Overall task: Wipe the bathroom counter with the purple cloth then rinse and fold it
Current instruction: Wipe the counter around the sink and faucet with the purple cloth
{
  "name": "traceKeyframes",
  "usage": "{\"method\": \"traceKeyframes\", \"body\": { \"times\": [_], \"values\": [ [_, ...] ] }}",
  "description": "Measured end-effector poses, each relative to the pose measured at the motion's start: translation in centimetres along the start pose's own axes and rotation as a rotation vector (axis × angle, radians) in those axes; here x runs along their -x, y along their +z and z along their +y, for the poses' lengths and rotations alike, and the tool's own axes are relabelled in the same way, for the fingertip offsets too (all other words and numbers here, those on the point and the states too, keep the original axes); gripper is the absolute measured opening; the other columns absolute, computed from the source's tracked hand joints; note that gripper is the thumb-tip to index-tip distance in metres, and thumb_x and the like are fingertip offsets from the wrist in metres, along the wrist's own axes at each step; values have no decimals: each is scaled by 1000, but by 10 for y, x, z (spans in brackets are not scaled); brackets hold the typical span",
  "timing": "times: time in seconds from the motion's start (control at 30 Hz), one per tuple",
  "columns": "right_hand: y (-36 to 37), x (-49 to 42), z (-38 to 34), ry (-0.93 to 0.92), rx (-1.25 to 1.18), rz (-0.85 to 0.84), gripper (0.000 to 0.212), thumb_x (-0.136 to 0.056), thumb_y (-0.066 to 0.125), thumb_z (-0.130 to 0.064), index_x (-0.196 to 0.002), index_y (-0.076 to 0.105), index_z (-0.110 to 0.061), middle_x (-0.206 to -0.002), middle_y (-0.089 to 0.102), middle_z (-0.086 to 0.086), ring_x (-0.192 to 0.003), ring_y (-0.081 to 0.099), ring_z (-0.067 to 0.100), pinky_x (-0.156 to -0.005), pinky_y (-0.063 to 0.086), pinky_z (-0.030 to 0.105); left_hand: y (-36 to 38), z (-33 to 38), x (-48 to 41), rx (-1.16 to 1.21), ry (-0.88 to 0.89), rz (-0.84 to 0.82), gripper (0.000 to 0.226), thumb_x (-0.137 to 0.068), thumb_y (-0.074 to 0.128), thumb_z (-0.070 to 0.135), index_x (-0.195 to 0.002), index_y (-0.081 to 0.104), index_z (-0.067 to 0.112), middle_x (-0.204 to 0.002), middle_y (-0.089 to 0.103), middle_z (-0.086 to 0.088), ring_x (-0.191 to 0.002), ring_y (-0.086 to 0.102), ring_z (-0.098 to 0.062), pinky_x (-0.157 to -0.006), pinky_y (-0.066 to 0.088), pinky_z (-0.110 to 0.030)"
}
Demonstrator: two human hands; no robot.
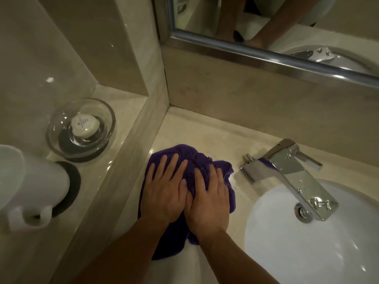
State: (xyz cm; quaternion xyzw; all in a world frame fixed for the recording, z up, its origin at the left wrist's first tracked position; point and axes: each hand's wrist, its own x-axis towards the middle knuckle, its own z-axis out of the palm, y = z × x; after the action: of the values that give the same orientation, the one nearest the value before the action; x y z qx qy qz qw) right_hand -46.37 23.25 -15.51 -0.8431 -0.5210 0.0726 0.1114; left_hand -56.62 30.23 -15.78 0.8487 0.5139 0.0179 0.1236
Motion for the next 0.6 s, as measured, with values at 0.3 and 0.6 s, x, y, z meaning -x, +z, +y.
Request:
{"method": "traceKeyframes", "body": {
  "times": [0.3,0.6],
  "values": [
    [7,-35,-8,76,-46,24,54,-100,30,-52,-140,54,-25,-153,45,9,-144,38,32,-112,27,44,-7,-9,-42,-3,58,-30,57,-99,17,37,-152,36,25,-161,29,-2,-150,21,-26,-122,17,-50],
    [11,-78,-6,96,-81,109,53,-98,35,-52,-139,55,-23,-150,48,14,-141,41,35,-109,37,49,-15,-8,-89,6,92,-36,59,-98,14,39,-153,32,28,-163,25,1,-152,16,-23,-123,9,-45]
  ]
}}
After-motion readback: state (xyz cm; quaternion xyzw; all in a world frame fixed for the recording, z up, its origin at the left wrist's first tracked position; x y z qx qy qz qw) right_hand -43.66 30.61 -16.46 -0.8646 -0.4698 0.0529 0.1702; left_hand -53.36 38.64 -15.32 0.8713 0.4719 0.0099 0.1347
